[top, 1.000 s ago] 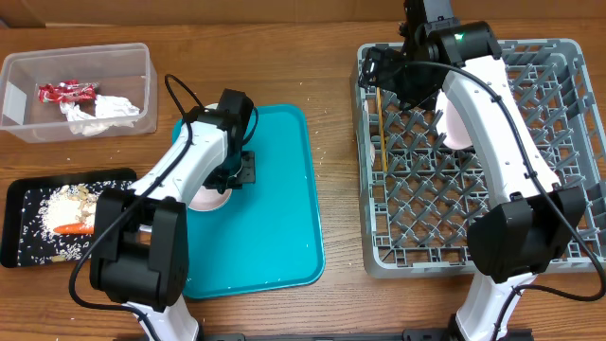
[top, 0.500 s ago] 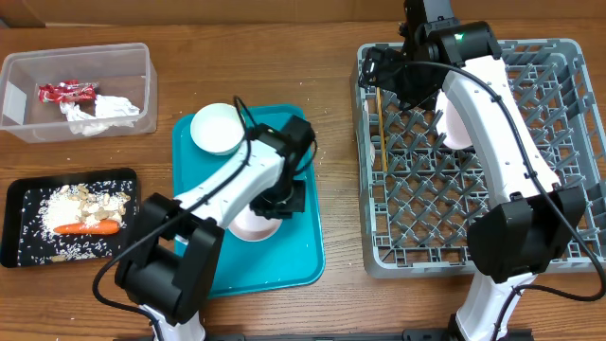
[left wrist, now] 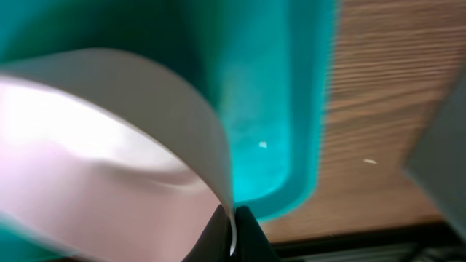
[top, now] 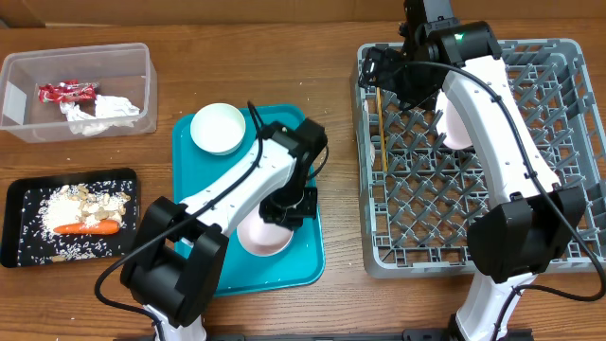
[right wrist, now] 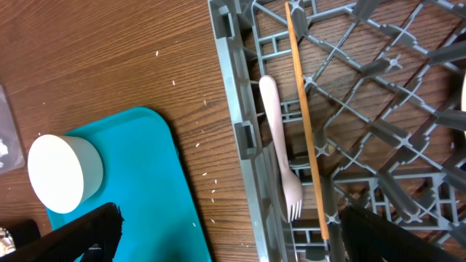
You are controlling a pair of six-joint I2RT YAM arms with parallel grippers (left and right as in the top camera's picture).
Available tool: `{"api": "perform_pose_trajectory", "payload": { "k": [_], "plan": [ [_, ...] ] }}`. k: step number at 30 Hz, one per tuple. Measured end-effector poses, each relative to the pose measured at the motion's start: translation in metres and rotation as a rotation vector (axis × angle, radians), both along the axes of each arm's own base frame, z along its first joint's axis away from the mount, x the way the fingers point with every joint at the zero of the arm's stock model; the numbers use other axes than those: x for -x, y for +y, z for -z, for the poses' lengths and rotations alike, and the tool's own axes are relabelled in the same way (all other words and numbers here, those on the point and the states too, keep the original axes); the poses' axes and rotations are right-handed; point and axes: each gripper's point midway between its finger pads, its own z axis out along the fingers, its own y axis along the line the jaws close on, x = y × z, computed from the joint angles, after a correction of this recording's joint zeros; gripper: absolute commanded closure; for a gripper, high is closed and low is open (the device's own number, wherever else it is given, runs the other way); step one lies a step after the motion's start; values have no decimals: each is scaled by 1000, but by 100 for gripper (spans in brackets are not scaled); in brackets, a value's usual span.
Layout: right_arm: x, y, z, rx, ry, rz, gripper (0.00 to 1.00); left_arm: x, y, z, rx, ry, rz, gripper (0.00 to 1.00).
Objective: Sort waste into correct bins and load items into the dishwasher rack
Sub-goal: 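Slide the pink bowl rightward across the teal tray with the left gripper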
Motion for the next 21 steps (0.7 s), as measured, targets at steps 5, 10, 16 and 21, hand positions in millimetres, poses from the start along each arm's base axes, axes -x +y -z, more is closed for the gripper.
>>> {"api": "perform_pose_trajectory", "payload": {
  "k": [5, 10, 16, 21],
  "plan": [
    [0, 0, 0, 0, 0, 0, 0, -24, -17, -42, 60, -78, 18, 55],
    [0, 0, 0, 0, 0, 0, 0, -40, -24, -67, 100, -137, 33, 48],
    [0, 0, 0, 0, 1, 0, 0, -50, -9, -67, 63, -153, 3, 45],
    [0, 0, 0, 0, 0, 0, 0, -81, 15, -66, 52, -224, -74, 36]
  ]
}}
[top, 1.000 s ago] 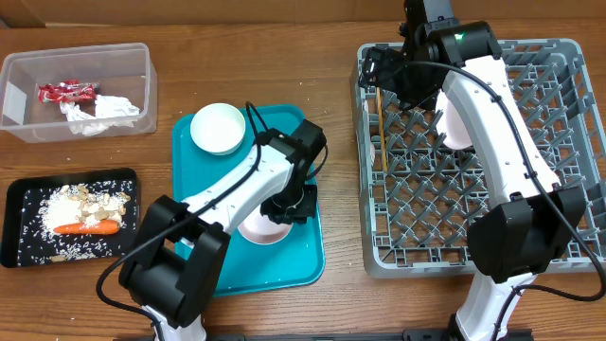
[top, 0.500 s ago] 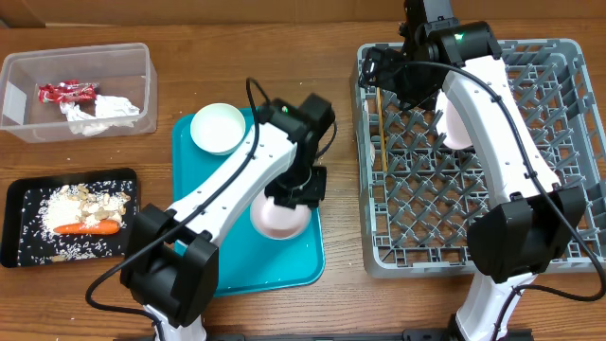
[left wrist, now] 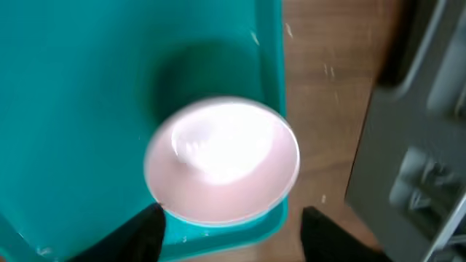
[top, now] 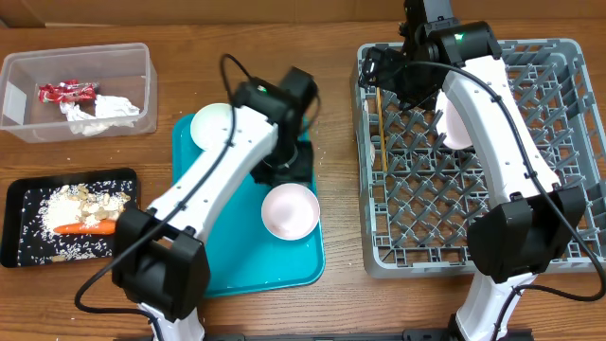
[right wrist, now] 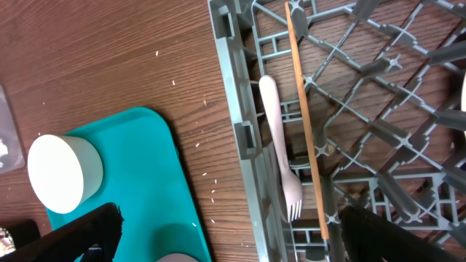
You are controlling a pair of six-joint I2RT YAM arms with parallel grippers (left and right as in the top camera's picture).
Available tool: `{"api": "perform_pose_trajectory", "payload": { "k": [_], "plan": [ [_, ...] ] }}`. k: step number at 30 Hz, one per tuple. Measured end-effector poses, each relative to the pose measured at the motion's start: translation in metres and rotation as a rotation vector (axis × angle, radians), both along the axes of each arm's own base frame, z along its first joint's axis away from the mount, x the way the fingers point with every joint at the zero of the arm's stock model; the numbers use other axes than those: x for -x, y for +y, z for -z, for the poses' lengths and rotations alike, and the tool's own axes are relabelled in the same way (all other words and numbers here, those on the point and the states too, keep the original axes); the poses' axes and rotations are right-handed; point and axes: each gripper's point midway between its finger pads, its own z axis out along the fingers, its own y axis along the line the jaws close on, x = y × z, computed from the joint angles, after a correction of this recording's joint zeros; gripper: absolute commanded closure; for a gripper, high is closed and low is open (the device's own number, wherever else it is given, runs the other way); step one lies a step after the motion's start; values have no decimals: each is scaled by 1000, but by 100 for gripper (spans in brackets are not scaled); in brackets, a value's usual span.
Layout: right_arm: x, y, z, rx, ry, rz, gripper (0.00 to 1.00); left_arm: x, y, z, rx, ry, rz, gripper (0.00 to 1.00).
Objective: Sort waste into correct bins and load items into the dishwasher rack
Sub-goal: 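Slide the pink bowl rightward across the teal tray with the left gripper, then release the bowl and withdraw the left gripper to the left side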
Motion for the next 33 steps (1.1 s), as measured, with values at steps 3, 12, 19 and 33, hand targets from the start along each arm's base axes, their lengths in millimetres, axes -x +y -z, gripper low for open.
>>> {"api": "perform_pose_trajectory", "payload": {
  "k": [3, 12, 19, 33],
  "plan": [
    [0, 0, 0, 0, 1, 0, 0, -34, 26, -1, 18, -78, -86, 24],
    [0, 0, 0, 0, 0, 0, 0, -119, 111, -9, -52, -348, -121, 9],
    [0, 0, 0, 0, 0, 0, 0, -127, 102, 24, -93, -318, 6, 13],
    [0, 0, 0, 0, 0, 0, 0, -134, 95, 98, -144, -216, 69, 60]
  ]
}}
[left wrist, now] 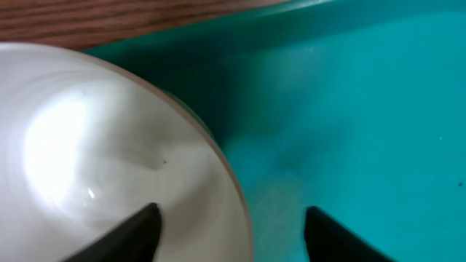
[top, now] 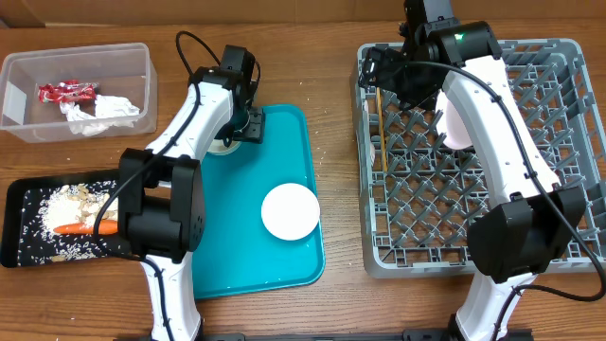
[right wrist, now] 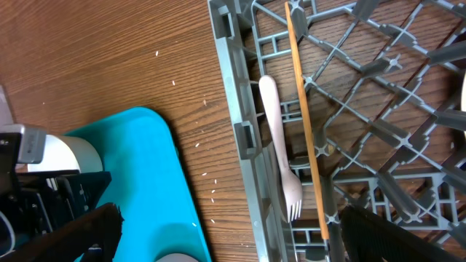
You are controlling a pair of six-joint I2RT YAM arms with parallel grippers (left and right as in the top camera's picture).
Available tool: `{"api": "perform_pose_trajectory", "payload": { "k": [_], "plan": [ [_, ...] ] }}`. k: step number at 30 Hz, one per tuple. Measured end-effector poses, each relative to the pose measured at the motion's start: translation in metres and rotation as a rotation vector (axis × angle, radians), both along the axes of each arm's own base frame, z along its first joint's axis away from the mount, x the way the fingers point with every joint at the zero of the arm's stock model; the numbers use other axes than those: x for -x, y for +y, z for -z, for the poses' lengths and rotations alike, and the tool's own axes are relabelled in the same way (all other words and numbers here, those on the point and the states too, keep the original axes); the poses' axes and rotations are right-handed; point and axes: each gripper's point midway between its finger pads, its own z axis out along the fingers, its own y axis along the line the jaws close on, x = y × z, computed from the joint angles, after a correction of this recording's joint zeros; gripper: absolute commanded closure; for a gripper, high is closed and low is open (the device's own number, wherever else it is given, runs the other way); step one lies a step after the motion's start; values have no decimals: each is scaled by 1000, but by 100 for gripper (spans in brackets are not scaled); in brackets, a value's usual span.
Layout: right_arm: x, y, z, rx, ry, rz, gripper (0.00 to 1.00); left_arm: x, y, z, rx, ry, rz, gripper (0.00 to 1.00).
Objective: Sort waste into correct bins and load items into the dishwasher rack
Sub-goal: 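Release the bowl and withdraw the left gripper to the left side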
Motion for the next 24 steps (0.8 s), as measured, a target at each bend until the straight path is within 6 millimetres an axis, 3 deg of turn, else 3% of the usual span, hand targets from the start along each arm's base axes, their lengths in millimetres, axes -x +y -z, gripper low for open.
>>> {"api": "perform_pose_trajectory", "payload": {
  "k": [1, 3, 9, 18, 20, 21, 22, 23, 24],
  "plan": [
    [0, 0, 0, 0, 0, 0, 0, 1, -1, 2, 2, 5, 5, 70],
    [0, 0, 0, 0, 1, 1, 0, 3, -4, 5, 1, 15, 13, 72],
    [0, 0, 0, 0, 0, 0, 0, 13, -32, 8, 1, 33, 73, 73],
    [0, 0, 0, 0, 0, 0, 0, 47, -101, 9, 3, 66, 192, 71],
    [0, 0, 0, 0, 0, 0, 0, 56, -115, 9, 3, 77, 217, 64],
    [0, 0, 0, 0, 0, 0, 0, 61, -120, 10, 2, 83, 228, 53],
    [0, 0, 0, 0, 0, 0, 0, 66, -125, 10, 0, 91, 239, 34],
    [0, 0, 0, 0, 1, 0, 0, 71, -129, 10, -3, 100, 245, 1],
    [0, 0, 0, 0, 0, 1, 0, 75, -132, 10, -7, 107, 254, 0]
  ]
}}
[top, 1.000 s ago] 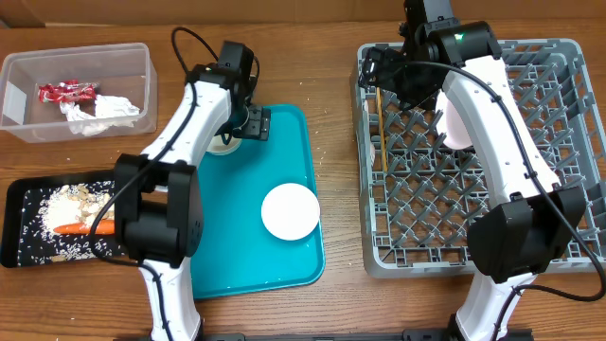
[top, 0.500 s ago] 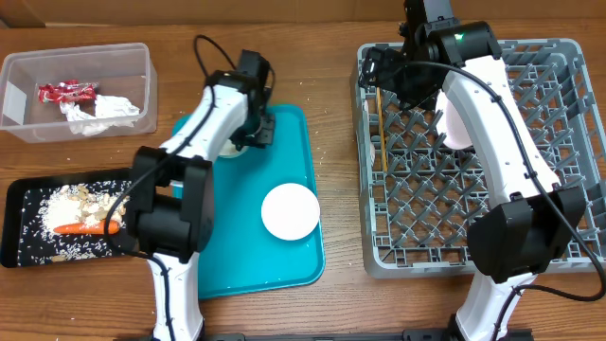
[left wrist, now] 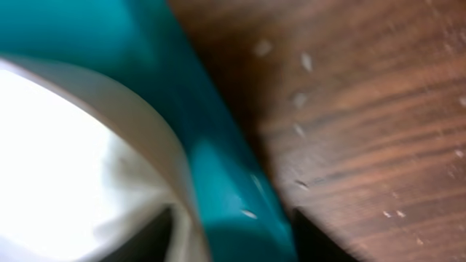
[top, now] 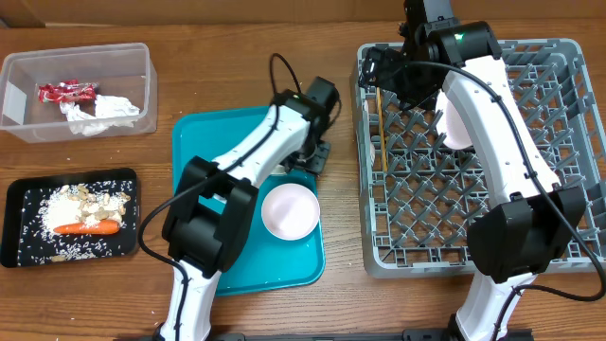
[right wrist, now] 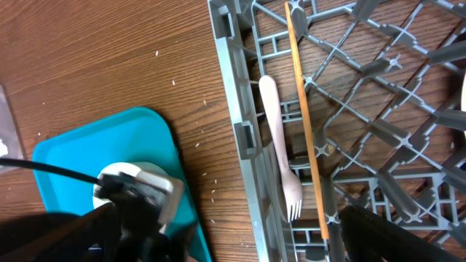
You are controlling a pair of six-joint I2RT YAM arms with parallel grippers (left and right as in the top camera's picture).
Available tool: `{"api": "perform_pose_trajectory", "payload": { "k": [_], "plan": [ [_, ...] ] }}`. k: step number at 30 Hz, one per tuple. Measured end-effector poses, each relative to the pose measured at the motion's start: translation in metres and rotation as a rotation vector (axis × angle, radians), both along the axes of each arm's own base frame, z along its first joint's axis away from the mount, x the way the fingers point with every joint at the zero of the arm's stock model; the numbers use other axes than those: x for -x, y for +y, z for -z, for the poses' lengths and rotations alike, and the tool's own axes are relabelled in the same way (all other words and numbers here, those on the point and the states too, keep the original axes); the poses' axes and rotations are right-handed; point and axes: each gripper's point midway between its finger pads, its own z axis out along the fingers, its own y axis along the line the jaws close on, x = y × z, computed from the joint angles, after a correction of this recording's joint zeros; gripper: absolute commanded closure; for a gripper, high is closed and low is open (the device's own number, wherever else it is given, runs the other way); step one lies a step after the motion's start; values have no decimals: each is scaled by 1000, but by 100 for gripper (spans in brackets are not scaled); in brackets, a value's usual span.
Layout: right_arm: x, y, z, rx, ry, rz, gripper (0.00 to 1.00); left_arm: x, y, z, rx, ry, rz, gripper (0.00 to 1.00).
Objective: Sort waste into correct bins and load items into the dishwasher rack
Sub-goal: 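Release the bowl and withdraw the left gripper to the left side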
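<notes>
My left gripper (top: 317, 156) hangs low over the right edge of the teal tray (top: 204, 246). In the blurred left wrist view its fingers stand apart. One finger is by the rim of a white cup (left wrist: 73, 145) and the other is past the tray's edge (left wrist: 218, 167), over wood. The overhead view does not show the cup. A pale pink bowl (top: 291, 210) lies on the tray, in front of the gripper. My right gripper (right wrist: 226, 240) is open above the left side of the grey rack (top: 568, 57), where a fork (right wrist: 280, 145) and a chopstick (right wrist: 306, 124) lie.
At the back left a clear bin (top: 19, 66) holds a red wrapper and crumpled paper. A black tray (top: 19, 227) with food scraps and a carrot sits at the left edge. Rice grains dot the wood between the teal tray and the rack.
My left gripper was at the white cup at the tray's back left and is now at the tray's right edge. The cup no longer shows at the back left. Bowl and right arm are unmoved.
My left gripper was first shut on the pink bowl's rim at the tray's front right. Then it was open above the bowl, which lay on the tray. Later it was open at the white cup at the back left. Now it is at the right edge with the cup beside it.
</notes>
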Motion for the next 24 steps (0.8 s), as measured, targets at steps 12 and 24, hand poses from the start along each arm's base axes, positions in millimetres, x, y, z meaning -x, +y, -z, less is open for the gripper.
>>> {"api": "perform_pose_trajectory", "payload": {
  "k": [12, 24],
  "plan": [
    [0, 0, 0, 0, 0, -1, 0, -16, 3, -71, -33, -39, -65, 0],
    [0, 0, 0, 0, 0, 0, 0, -43, 116, -178, -30, -88, -487, 0]
  ]
}}
